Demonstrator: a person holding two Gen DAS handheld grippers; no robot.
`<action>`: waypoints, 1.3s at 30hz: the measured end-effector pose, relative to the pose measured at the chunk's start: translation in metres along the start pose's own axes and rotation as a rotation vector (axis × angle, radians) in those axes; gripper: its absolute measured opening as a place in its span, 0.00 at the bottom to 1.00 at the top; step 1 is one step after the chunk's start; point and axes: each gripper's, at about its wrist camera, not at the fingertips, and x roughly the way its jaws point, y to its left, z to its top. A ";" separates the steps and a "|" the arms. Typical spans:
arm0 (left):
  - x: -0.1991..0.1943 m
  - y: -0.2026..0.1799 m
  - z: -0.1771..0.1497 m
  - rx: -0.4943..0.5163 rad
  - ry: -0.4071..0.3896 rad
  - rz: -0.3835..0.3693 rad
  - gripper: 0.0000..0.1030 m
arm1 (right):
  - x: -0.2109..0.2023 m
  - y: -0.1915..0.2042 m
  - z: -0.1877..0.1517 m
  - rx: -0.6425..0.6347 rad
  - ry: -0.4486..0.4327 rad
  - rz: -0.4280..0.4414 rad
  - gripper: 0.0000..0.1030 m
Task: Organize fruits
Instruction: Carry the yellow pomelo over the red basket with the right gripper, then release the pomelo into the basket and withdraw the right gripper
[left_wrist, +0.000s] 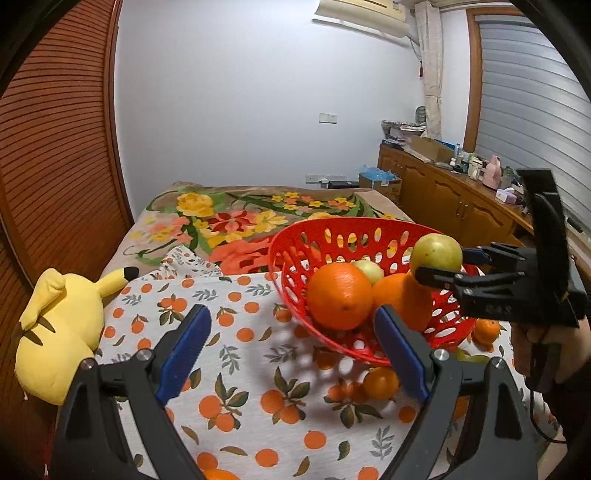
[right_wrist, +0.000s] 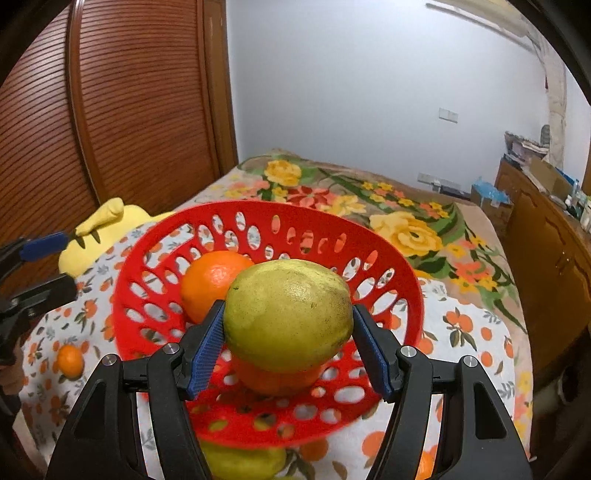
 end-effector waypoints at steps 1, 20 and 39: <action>0.001 0.001 -0.001 -0.001 0.003 0.000 0.88 | 0.002 0.000 0.001 -0.002 0.002 -0.001 0.67; 0.004 0.001 -0.016 0.022 0.032 -0.032 0.88 | 0.022 -0.011 0.021 -0.004 0.017 -0.050 0.71; -0.035 -0.026 -0.045 0.029 0.032 -0.073 0.88 | -0.103 -0.010 -0.055 0.081 -0.096 -0.030 0.71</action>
